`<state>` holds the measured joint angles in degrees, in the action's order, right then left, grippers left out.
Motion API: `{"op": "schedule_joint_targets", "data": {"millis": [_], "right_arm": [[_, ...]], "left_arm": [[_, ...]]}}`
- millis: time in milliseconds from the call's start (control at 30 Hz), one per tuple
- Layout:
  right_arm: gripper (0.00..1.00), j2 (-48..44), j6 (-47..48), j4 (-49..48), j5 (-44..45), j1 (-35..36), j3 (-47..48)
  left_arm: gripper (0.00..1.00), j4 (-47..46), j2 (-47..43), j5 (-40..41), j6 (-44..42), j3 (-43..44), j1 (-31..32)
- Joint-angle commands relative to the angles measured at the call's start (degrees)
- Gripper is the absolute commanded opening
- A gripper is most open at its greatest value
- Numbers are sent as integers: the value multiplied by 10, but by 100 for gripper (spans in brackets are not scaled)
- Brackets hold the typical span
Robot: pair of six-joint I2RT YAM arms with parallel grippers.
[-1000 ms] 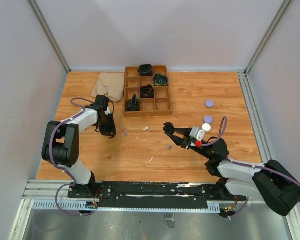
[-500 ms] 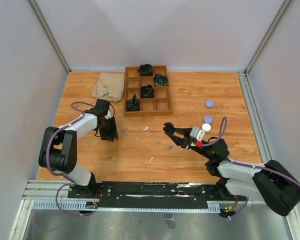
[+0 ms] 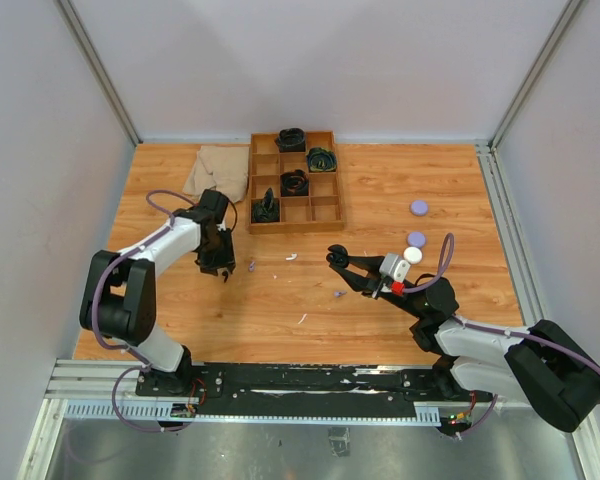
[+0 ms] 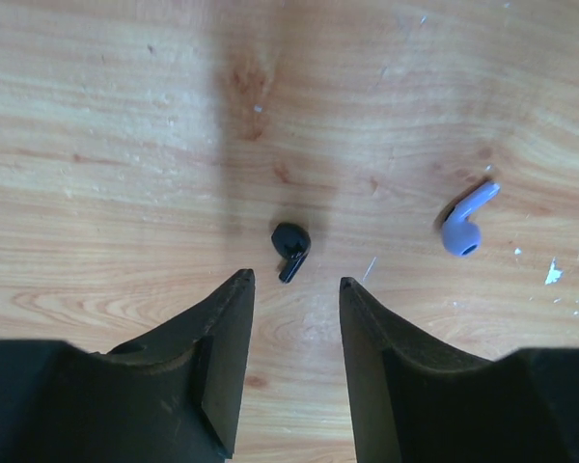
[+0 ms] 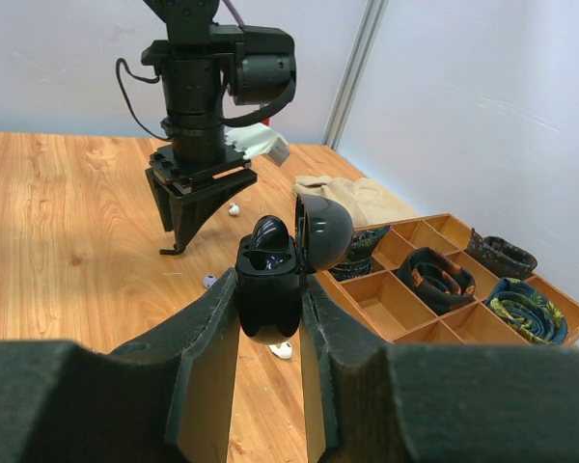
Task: Insert the wireless bluetooth earbuds into the charging case
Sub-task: Move the earbud to the center of the board, then pick up the earbud from the center of the board.
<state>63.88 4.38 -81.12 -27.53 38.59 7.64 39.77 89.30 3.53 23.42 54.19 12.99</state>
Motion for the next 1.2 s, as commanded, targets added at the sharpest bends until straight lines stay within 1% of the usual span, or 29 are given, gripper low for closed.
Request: {"op": "schedule_joint_targets", "data": {"millis": [0, 167, 733, 1167], "right_arm": [[1, -7, -1, -17, -9, 5, 1], [1, -9, 2, -12, -8, 5, 1], [1, 2, 4, -9, -9, 5, 4], [1, 8, 5, -11, -6, 5, 4]], "left_arm": [[46, 33, 31, 60, -11, 40, 19], [44, 49, 59, 79, -24, 62, 28], [40, 48, 113, 65, -40, 89, 38], [33, 47, 129, 53, -44, 83, 42]]}}
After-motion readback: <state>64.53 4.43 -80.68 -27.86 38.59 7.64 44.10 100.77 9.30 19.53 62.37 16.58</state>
